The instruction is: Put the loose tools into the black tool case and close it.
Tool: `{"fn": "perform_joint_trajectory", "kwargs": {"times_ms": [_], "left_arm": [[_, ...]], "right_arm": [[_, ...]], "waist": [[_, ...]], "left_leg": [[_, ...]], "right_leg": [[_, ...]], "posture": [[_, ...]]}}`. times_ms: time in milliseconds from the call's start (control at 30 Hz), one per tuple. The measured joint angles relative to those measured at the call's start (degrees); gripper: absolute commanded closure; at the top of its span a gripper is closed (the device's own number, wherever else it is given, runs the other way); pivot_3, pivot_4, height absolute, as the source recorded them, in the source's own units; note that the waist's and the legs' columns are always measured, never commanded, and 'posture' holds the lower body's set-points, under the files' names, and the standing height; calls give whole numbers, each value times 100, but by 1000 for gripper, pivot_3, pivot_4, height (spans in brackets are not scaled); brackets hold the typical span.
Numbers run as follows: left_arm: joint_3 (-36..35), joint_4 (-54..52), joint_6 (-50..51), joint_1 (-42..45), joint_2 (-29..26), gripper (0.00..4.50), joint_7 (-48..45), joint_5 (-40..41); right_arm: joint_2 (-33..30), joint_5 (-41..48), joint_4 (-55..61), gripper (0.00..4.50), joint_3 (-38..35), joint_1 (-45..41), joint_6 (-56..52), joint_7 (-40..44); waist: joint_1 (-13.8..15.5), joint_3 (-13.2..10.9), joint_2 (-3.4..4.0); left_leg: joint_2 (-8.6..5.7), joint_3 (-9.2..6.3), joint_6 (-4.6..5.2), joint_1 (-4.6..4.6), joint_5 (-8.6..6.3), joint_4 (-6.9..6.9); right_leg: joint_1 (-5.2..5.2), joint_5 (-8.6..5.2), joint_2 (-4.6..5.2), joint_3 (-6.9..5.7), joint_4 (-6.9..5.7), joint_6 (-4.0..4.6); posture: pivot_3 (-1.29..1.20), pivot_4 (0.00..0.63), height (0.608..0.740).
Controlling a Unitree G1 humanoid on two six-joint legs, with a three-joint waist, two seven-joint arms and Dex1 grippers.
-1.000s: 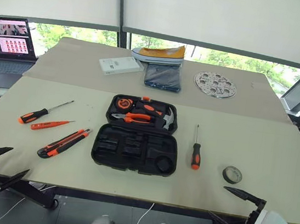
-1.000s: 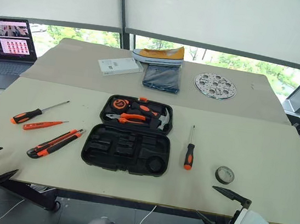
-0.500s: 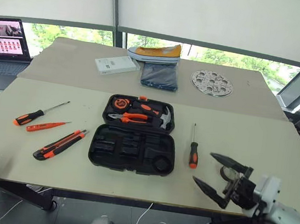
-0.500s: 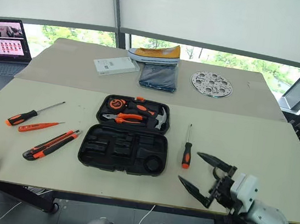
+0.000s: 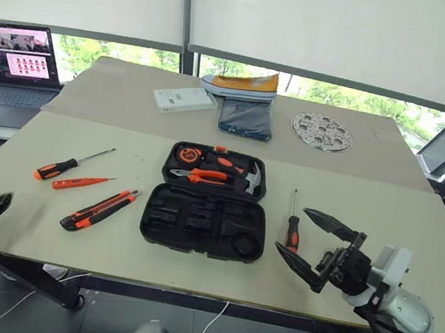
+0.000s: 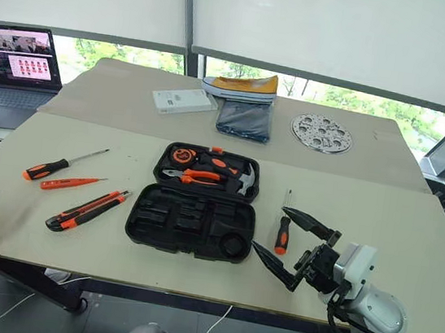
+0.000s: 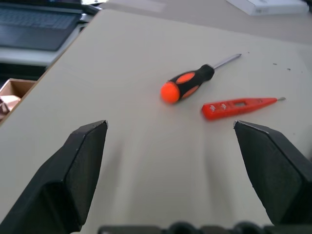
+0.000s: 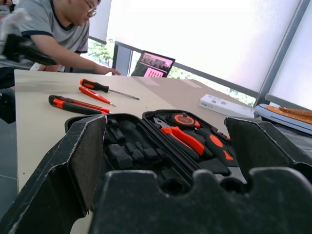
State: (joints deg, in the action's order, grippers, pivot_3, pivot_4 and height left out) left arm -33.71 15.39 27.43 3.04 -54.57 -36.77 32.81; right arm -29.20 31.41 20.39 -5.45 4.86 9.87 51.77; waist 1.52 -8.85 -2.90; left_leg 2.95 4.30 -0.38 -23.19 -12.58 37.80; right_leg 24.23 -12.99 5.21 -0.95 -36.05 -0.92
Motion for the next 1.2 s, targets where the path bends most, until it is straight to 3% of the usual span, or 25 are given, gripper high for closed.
{"fn": "perform_joint_trajectory", "kwargs": {"times_ms": [133,367,533,600,733,867,1033,1200], "left_arm": [[918,1164,30,1255,-220,42,-239,-597],[2373,3853,-518,3596,-205,42,-638,-1999],[2612,4808,-687,4117,-161,1368,-751,-2443],[2634,5057,-740,4203,-117,2131,-855,-2512],[2498,5305,-716,4354,-84,3566,-931,-2547],[2122,5442,-853,4351,23,3604,-889,-2351],[1493,5142,-2649,4233,108,3604,-1329,-1925],[2069,3450,-3933,3799,480,3604,-3129,-1905]], "right_arm": [[19,-131,-206,0,39,-158,12,43],[22,-200,-238,0,-16,-229,29,41],[22,-206,-214,0,-55,-92,32,38],[21,-207,-184,0,-94,-32,32,36],[10,-207,-113,0,-138,-7,32,25],[-17,-207,-109,0,-197,-7,31,19],[-118,-173,-63,0,-267,-15,-1,20],[-589,-79,-141,0,-429,-76,-217,273]], "waist": [[-122,7,-10],[-147,8,-14],[-165,7,-15],[-158,7,-15],[-150,7,-15],[-149,7,-15],[-110,3,-35],[-17,2,-20]], "left_leg": [[-6,19,49,-7,29,0],[-1,21,44,-20,12,-4],[-2,23,45,-18,9,-3],[-1,23,45,-18,9,-1],[-2,23,46,-12,9,4],[-1,23,46,-12,10,5],[-3,23,45,-19,10,6],[-19,36,53,-17,7,8]], "right_leg": [[3,25,-4,17,-5,-19],[5,25,-24,17,-4,6],[4,23,-20,19,-5,2],[5,22,-20,18,-6,2],[0,21,-16,18,-8,-2],[2,23,-14,17,-13,-1],[2,26,-8,16,-8,4],[-8,31,8,23,-3,-7]], "posture": [[0,150,740],[0,150,740],[0,150,740],[0,150,740],[0,150,740],[0,150,740],[0,150,740],[0,150,740]]}}
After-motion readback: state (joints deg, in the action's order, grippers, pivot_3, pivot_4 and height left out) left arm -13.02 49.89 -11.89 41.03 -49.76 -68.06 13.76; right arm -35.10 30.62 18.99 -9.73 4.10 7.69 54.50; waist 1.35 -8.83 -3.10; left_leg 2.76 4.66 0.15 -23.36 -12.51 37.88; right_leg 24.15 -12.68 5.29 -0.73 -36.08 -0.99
